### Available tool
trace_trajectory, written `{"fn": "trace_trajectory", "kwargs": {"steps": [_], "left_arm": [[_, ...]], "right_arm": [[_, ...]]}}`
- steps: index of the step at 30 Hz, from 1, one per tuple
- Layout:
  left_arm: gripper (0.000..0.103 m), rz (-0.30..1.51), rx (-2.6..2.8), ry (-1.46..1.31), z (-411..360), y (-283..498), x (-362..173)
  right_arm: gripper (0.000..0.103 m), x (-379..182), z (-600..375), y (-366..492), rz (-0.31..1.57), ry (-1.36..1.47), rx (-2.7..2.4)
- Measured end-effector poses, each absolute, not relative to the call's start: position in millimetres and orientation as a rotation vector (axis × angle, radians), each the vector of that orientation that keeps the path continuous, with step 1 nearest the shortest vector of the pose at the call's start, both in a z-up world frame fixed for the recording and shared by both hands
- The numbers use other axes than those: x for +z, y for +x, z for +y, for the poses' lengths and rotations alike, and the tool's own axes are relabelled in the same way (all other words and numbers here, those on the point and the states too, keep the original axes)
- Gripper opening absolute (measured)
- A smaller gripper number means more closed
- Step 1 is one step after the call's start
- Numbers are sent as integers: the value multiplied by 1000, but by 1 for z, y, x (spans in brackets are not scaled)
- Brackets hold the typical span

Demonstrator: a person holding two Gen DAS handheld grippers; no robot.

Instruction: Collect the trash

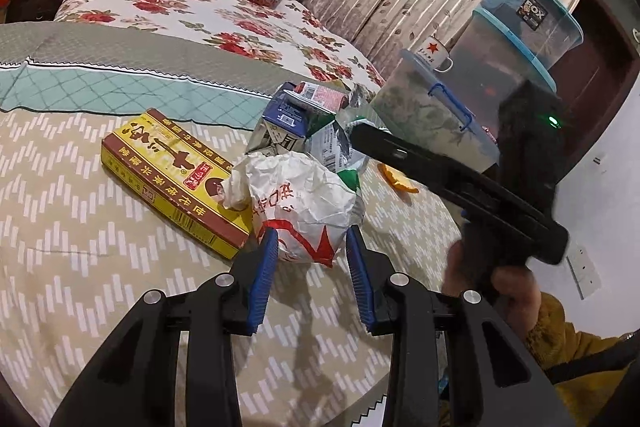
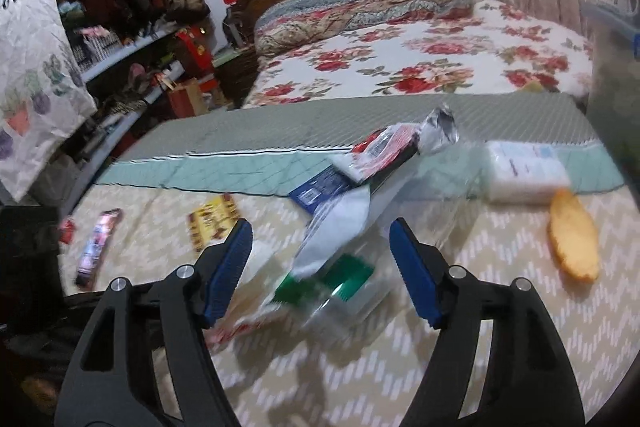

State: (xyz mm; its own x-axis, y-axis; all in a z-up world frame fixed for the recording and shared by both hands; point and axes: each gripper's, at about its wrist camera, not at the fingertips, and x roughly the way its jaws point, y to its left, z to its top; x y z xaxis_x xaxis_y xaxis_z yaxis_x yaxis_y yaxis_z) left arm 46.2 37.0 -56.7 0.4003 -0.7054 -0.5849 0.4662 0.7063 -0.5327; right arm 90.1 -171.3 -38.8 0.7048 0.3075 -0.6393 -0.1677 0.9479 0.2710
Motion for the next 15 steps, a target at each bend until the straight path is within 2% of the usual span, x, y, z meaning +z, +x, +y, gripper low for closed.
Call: {"fn": "trace_trajectory", "kwargs": {"steps": [2, 4, 7, 11, 15], "left_arm": [[33, 884, -754, -303, 36, 45, -56], [33, 882, -749, -296, 35, 45, -54], [33, 877, -748, -292, 34, 44, -52], [32, 869, -765, -288, 33, 42, -50], [26, 872, -802, -272, 27, 37, -48]], "right_arm": [[34, -46, -167, 98, 780, 174, 276], [21, -55, -165, 99, 818, 187, 310], [13, -53, -166, 87, 799, 205, 336], [13, -35, -178, 58, 738, 246, 381], [13, -24, -193, 30, 712, 236, 390]]}}
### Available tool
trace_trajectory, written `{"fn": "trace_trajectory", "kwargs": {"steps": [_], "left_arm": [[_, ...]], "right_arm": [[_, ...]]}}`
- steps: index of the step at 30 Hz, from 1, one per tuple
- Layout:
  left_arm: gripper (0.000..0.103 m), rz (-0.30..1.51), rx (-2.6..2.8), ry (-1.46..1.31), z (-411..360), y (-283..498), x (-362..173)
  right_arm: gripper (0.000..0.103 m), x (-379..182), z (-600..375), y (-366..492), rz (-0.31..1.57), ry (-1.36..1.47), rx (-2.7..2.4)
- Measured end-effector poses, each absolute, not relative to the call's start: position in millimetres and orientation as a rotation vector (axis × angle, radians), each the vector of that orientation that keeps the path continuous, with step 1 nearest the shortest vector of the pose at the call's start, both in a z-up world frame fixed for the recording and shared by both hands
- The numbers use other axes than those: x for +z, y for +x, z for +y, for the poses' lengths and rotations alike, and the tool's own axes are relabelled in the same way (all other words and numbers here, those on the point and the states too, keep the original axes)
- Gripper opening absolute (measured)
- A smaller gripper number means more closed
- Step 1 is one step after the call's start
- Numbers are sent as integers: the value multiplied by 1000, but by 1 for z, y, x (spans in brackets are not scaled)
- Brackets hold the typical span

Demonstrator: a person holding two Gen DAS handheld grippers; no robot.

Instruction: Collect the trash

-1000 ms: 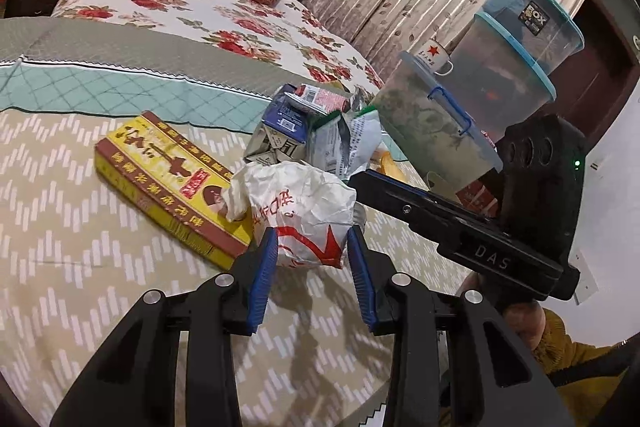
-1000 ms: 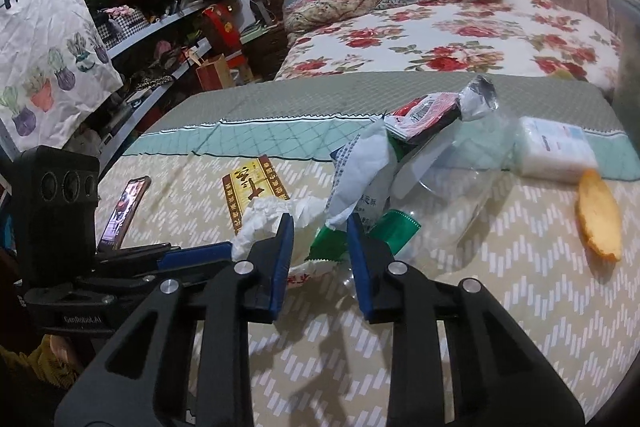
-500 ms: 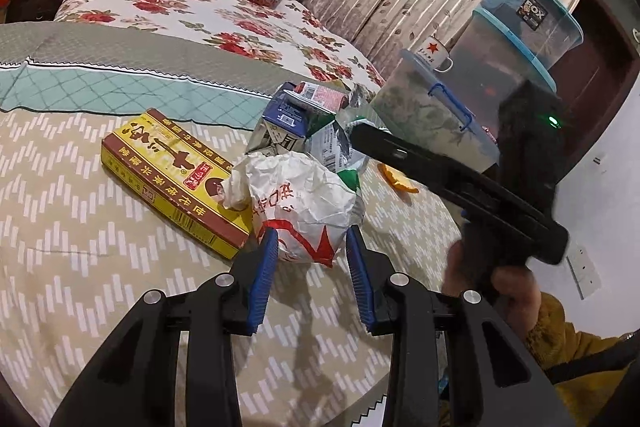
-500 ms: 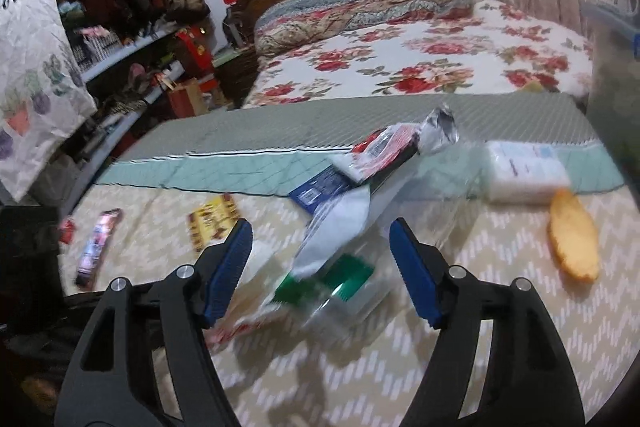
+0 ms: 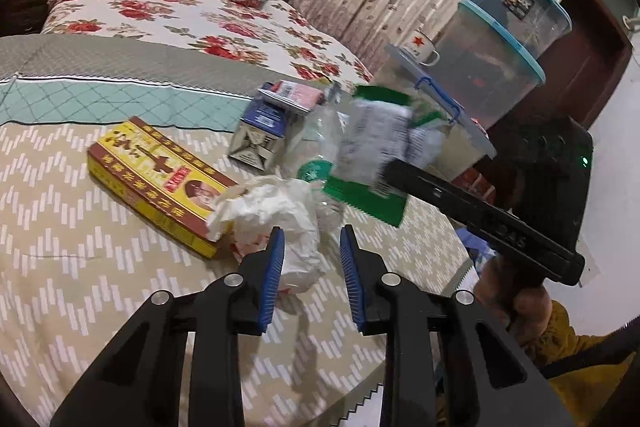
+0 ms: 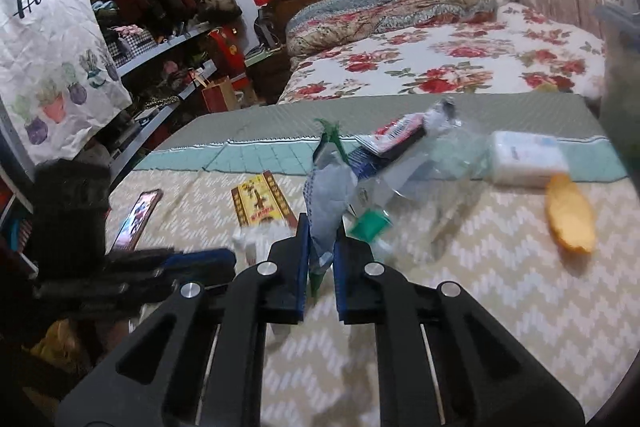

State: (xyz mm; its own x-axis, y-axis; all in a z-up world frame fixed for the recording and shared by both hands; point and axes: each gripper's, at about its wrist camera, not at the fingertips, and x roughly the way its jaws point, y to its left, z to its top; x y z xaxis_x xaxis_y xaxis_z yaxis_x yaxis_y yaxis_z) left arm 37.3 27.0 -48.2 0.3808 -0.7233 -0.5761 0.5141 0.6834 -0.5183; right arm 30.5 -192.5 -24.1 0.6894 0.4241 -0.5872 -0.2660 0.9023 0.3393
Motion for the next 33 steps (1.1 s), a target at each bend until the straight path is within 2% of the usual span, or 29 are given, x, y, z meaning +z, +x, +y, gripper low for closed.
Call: {"fn": "trace_trajectory", "kwargs": {"steps": [15, 16, 18, 19, 21, 25, 27, 33], "left_arm": [[26, 952, -893, -191, 3, 6, -63], [26, 960, -891, -188, 1, 6, -65], [27, 964, -890, -183, -2, 5, -64], [28, 965, -888, -180, -3, 5, -64], [40, 964, -880, -175, -3, 4, -63], [50, 957, -863, -167, -4, 4, -62], [60, 949, -853, -163, -3, 4, -60], [68, 944, -841, -155, -2, 4, -58]], "right_arm": [[16, -78, -258, -8, 827, 475, 287], [22, -78, -261, -8, 830, 481, 279], [51, -80, -265, -8, 833, 501, 263], [73, -80, -268, -10, 815, 510, 247], [74, -78, -272, -14, 782, 505, 223], [74, -75, -280, -18, 764, 503, 193], [75, -74, -285, -19, 754, 511, 176], [76, -74, -295, -20, 745, 532, 148]]}}
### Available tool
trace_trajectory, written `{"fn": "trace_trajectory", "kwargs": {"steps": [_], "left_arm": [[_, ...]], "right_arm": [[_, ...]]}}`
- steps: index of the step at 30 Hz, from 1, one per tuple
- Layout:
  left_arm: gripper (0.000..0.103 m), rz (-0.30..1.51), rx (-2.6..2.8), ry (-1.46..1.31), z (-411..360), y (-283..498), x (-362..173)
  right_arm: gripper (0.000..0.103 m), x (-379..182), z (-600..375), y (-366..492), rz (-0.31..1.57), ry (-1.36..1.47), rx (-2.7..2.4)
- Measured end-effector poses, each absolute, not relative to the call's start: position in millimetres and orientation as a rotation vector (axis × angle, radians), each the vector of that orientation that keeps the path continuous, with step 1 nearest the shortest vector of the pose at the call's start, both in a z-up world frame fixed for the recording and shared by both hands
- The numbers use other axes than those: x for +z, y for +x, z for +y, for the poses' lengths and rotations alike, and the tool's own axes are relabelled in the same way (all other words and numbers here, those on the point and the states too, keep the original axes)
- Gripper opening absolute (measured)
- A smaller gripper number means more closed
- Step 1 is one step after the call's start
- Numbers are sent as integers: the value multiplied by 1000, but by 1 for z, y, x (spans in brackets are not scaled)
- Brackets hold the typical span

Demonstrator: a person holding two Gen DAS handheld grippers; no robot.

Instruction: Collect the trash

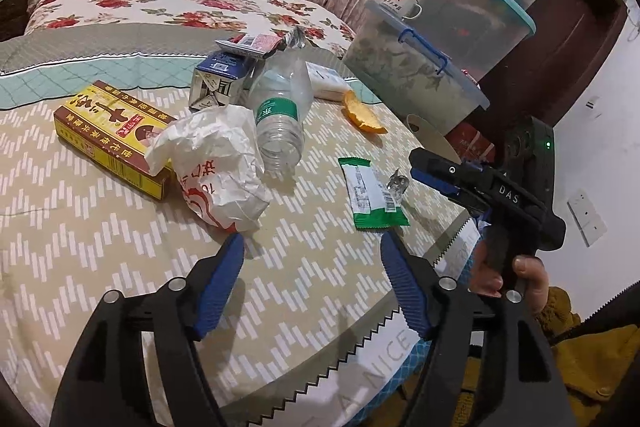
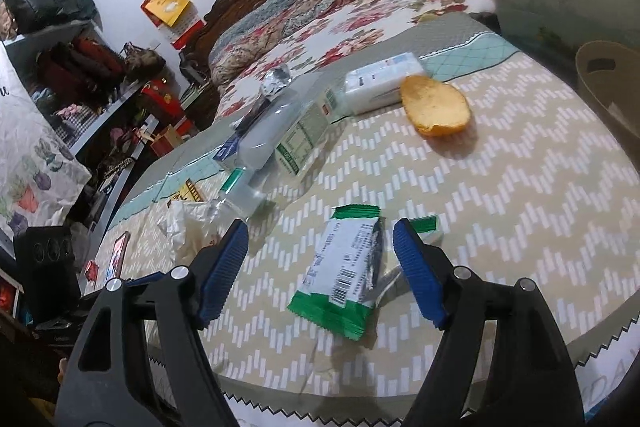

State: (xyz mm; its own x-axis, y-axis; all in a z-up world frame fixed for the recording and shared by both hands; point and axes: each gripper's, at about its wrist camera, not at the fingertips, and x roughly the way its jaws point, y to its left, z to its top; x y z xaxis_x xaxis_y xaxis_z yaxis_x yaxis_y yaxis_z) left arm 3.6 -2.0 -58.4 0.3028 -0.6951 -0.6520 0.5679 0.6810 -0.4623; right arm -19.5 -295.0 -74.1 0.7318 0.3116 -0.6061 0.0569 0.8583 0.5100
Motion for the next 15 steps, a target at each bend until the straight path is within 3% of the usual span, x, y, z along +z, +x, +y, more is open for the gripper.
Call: {"fn": "trace_trajectory", "kwargs": {"steps": [11, 15], "left_arm": [[88, 939, -807, -152, 5, 3, -54], [88, 940, -786, -170, 15, 5, -52]], "right_arm": [[78, -76, -300, -17, 757, 554, 136], [78, -77, -300, -17, 762, 553, 136]]}}
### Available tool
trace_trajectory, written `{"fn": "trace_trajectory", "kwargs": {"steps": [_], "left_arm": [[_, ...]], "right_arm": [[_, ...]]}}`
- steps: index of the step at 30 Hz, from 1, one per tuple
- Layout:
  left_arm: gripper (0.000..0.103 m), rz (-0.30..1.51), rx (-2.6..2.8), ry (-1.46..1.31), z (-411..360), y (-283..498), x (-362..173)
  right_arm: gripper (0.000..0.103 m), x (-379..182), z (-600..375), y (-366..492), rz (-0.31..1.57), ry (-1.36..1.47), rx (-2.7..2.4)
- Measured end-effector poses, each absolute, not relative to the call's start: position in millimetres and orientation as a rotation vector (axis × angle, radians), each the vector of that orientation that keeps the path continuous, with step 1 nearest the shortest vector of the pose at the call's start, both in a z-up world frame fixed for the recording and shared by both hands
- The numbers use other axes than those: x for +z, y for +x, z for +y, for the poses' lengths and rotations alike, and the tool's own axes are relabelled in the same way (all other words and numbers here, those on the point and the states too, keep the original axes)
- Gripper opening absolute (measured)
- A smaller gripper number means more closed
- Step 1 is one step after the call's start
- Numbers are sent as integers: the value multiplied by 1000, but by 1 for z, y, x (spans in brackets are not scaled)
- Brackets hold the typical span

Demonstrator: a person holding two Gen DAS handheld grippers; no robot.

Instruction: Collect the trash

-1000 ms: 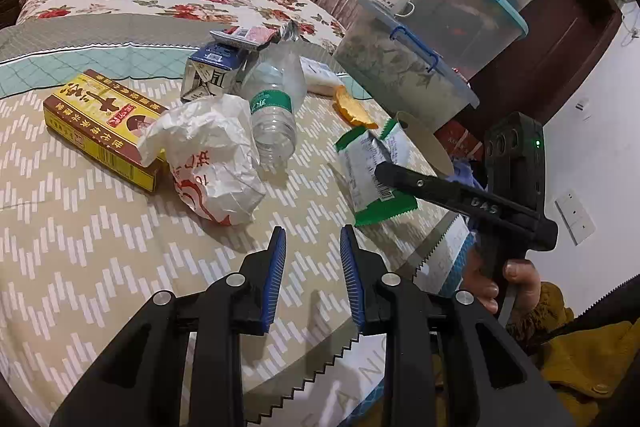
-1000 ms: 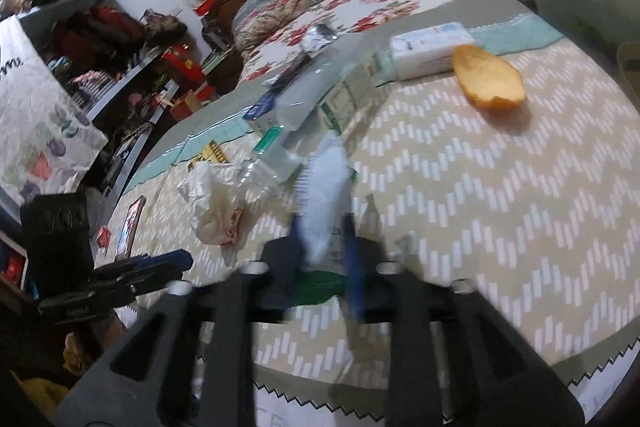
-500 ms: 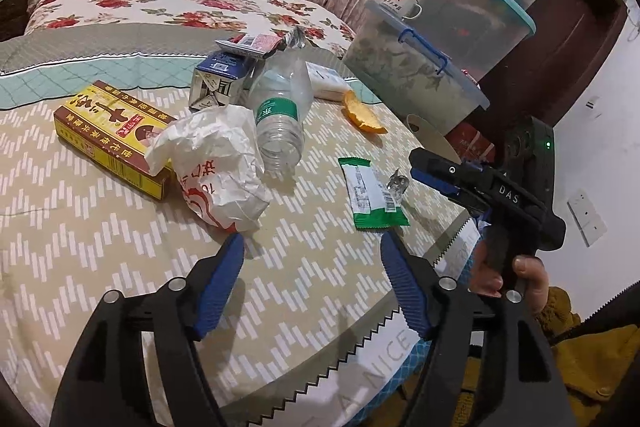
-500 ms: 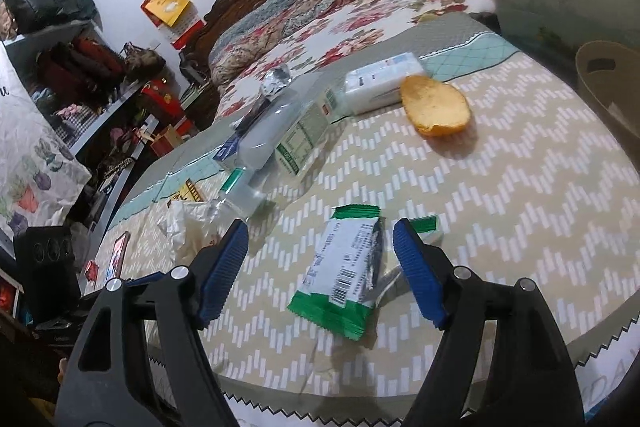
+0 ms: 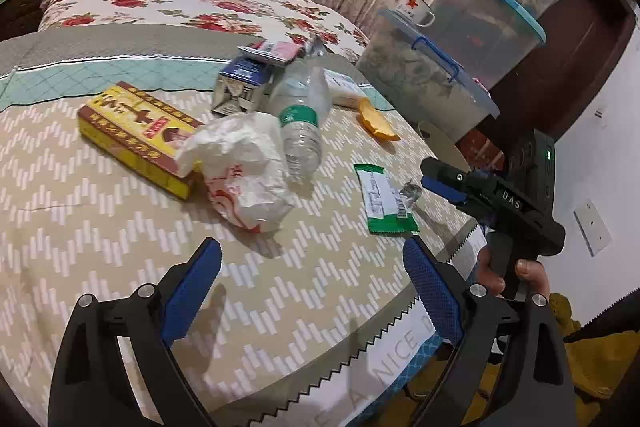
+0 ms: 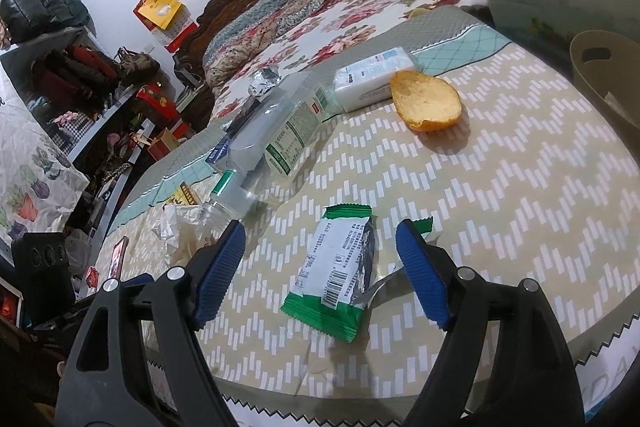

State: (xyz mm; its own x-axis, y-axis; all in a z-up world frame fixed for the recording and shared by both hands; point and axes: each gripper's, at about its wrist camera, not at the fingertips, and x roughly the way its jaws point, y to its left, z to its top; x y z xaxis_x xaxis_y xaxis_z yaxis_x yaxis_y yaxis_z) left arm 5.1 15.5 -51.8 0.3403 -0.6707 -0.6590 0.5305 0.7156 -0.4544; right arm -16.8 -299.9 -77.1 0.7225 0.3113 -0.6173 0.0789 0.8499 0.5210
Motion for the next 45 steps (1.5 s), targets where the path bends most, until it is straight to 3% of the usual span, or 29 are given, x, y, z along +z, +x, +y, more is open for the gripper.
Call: {"fn": "trace_trajectory", "kwargs": {"steps": [11, 22, 23, 24, 25, 26, 27, 35, 38, 39, 40, 42, 43, 45], "left_arm": [[90, 926, -729, -223, 38, 14, -42], [87, 951, -724, -126, -18, 44, -54], [75, 953, -722, -123, -21, 45, -56], [48, 953, -726, -115, -24, 46, -58], [34, 963, -732, -97, -27, 47, -60], [11, 979, -730, -83, -29, 47, -63], [2, 994, -740, -85, -28, 47, -67], [1, 984, -766, -162, 5, 24, -65], [2, 973, -752, -161, 9, 21, -57], [7, 970, -740, -161, 9, 21, -55], [16, 964, -726, -161, 9, 24, -51], [86, 940, -679, -163, 9, 30, -45], [90, 918, -647, -173, 10, 34, -42], [89, 910, -665, -185, 3, 43, -39]], "right_arm": [[80, -77, -286, -20, 759, 474, 145], [89, -83, -259, -27, 791, 292, 167], [89, -84, -259, -26, 798, 285, 163], [89, -86, -259, -26, 806, 280, 157], [89, -88, -260, -25, 816, 278, 148], [89, -91, -262, -23, 828, 282, 134], [89, -92, -264, -23, 834, 291, 130], [89, -95, -272, -27, 838, 301, 113], [89, -92, -266, -27, 834, 265, 115], [89, -91, -265, -28, 825, 257, 115], [89, -87, -264, -30, 811, 244, 112], [89, -84, -263, -33, 799, 225, 104], [89, -83, -263, -34, 797, 221, 101], [89, -82, -265, -39, 796, 219, 92]]}}
